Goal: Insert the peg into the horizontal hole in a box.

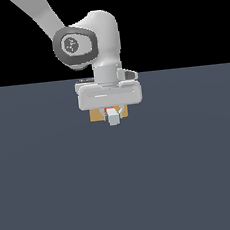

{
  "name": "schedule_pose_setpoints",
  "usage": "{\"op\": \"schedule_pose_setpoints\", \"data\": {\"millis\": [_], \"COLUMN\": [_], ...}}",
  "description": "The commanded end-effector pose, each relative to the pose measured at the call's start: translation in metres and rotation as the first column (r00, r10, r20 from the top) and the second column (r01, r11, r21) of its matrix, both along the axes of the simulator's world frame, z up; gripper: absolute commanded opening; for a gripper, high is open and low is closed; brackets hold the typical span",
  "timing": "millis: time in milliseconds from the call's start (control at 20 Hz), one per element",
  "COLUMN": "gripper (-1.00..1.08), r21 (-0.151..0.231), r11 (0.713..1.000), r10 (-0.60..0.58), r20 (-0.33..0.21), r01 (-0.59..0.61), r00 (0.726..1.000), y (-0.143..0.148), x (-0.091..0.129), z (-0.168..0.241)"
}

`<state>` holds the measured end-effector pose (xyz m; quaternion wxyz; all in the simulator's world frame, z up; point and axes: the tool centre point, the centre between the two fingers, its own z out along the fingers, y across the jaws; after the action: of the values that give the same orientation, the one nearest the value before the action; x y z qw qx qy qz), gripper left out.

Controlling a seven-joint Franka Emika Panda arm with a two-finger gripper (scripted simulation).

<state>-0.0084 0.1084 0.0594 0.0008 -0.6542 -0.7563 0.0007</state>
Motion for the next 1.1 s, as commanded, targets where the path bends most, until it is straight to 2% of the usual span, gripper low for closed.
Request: {"op": "schedule_pose_setpoints", "data": {"millis": [0, 200, 650, 850, 1050], "gripper": [-1.00, -1.00, -1.00, -1.00, -1.00], "r21": [0.001, 0.001, 0.001, 0.001, 0.001], "r11": [1.000, 1.000, 1.000, 1.000, 1.000], "r10": [0.001, 0.001, 0.001, 0.001, 0.001], "r20": [0.002, 0.002, 0.003, 0.003, 0.003], "r01": [-0.001, -0.001, -0.001, -0.001, -0.001], "r00": [1.000, 1.000, 1.000, 1.000, 1.000], "y": [0.005, 0.023, 0.085, 0.096, 0.095], "x": [-0.001, -0.004, -0.013, -0.014, -0.013], "z": [0.001, 0.001, 0.002, 0.002, 0.002]}}
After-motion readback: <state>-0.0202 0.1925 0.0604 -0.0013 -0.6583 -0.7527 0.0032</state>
